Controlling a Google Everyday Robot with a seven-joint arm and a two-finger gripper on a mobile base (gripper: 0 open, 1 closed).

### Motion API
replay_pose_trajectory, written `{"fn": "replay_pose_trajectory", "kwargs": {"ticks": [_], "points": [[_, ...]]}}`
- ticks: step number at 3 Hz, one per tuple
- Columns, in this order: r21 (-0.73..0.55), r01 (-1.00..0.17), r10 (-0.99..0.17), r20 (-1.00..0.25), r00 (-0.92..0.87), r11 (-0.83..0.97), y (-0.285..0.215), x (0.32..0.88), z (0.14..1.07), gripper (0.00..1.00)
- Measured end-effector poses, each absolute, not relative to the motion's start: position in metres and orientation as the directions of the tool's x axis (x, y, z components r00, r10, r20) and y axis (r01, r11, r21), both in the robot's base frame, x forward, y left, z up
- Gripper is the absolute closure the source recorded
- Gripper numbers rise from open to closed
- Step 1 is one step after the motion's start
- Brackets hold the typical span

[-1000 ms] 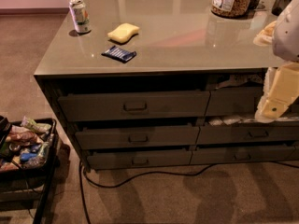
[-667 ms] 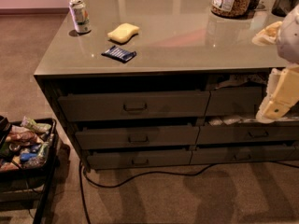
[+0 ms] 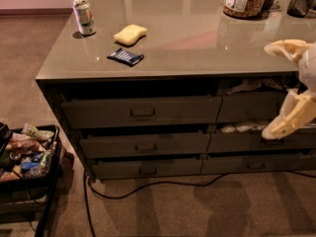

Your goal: Open top drawer

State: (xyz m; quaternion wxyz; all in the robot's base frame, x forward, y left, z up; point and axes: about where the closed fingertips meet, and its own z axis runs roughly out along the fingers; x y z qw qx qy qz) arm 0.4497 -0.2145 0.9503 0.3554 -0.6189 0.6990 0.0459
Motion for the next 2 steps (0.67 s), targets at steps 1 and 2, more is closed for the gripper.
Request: {"fn": "replay_pose_trajectory", "kwargs": {"ticks": [1,2], "points": [[-0.412,-0.892,-0.794,-0.598,0.109,0.188,-0.1872,0.4436,0.9454,0.0],[-0.412,-0.892,-0.794,-0.598,0.109,0.188,-0.1871,0.4437,0.9453,0.0]]}}
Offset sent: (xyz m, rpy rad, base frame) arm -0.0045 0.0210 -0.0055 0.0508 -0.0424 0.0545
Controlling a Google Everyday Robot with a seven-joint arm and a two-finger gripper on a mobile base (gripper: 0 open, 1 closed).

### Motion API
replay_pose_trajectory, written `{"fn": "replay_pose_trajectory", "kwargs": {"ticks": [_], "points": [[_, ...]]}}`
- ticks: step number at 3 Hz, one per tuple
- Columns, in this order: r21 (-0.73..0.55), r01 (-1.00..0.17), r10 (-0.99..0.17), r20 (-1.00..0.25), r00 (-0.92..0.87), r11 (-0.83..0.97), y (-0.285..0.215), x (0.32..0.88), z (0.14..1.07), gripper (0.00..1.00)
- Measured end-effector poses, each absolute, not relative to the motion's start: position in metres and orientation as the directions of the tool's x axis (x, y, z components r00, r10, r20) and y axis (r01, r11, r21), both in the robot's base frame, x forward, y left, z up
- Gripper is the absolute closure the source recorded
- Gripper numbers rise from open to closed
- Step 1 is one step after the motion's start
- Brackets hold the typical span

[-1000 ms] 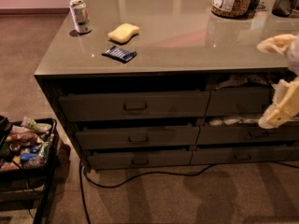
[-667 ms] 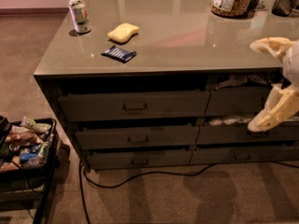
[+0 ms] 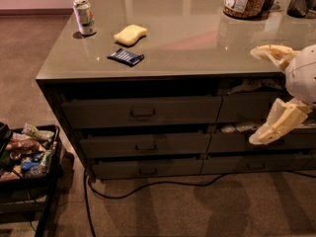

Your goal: Open top drawer

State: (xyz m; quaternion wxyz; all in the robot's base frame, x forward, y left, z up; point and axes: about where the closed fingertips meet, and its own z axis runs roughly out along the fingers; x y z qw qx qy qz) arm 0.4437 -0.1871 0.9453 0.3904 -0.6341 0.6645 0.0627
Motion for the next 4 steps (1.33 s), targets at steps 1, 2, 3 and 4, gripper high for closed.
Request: {"fn": "replay_pose_trajectory", "kwargs": {"ticks": [1,2,3,4], "points": [[-0.379,-0.909,-0.78,-0.616,0.11,0.171,-0.178,0.451,0.928,0.0],[-0.355,-0.922,-0.764,-0.635,0.115,0.157,-0.162,0.461,0.9,0.0],[-0.349,-0.924,-0.769,-0.63,0.107,0.158,-0.153,0.473,0.871,0.0],[-0.396,-0.902,-0.782,-0.612,0.118,0.174,-0.144,0.485,0.846,0.0]]}}
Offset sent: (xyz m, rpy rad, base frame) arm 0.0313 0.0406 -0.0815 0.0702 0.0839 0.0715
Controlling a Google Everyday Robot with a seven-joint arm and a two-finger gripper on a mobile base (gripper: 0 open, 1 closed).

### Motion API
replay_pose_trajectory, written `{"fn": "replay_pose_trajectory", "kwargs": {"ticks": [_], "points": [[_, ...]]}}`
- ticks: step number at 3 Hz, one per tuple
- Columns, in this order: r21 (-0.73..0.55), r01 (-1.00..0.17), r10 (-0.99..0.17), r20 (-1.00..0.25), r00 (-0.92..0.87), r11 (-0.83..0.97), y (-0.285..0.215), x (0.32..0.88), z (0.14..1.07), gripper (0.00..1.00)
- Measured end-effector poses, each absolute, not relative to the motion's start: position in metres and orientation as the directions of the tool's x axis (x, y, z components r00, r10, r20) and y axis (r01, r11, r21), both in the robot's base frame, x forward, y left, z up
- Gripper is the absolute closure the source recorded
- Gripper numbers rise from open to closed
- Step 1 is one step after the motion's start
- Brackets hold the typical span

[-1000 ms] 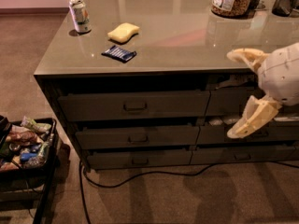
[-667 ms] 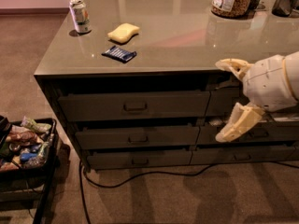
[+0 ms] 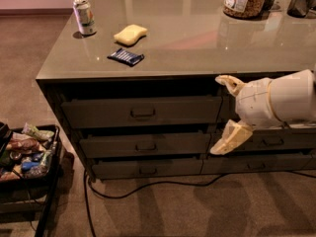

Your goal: Open top drawer

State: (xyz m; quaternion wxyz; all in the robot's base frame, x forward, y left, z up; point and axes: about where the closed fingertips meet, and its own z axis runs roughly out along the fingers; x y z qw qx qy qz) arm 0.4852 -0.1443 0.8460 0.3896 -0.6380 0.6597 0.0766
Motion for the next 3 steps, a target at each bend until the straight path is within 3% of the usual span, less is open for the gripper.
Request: {"fn": "replay_pose_trajectory", "kwargs": {"ticks": [3], "points": [[-0.421,-0.894,-0.774,-0.614,0.156,0.154,-0.115,0.53,0.785,0.0]]}}
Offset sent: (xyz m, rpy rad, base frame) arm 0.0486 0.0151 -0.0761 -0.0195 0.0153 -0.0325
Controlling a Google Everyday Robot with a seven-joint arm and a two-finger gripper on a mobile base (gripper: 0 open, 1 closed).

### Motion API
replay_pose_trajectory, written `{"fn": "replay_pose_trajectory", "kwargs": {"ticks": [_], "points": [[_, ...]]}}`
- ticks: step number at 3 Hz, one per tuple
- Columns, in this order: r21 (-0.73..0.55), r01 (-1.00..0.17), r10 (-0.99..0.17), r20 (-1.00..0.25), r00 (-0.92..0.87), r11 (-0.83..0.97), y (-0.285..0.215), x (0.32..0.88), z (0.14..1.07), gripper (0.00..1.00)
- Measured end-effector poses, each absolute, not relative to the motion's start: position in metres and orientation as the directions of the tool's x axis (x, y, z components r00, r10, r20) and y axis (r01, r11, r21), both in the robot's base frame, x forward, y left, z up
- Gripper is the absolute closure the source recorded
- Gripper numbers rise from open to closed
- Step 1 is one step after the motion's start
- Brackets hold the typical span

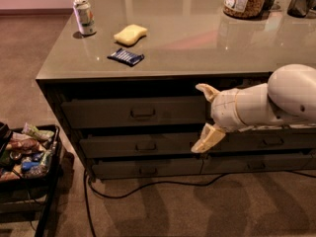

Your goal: Open top drawer

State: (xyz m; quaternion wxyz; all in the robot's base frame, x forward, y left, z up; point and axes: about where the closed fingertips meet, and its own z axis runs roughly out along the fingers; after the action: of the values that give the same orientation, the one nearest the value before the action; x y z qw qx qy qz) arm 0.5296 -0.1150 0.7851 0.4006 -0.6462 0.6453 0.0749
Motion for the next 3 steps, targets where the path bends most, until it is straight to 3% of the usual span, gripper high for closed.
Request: {"fn": "replay_pose_trajectory", "kwargs": {"ticks": [3], "points": [[-0.43,-0.898,-0.779,-0.594,0.201,0.096,-0.081,0.572,0.737,0.0]]}}
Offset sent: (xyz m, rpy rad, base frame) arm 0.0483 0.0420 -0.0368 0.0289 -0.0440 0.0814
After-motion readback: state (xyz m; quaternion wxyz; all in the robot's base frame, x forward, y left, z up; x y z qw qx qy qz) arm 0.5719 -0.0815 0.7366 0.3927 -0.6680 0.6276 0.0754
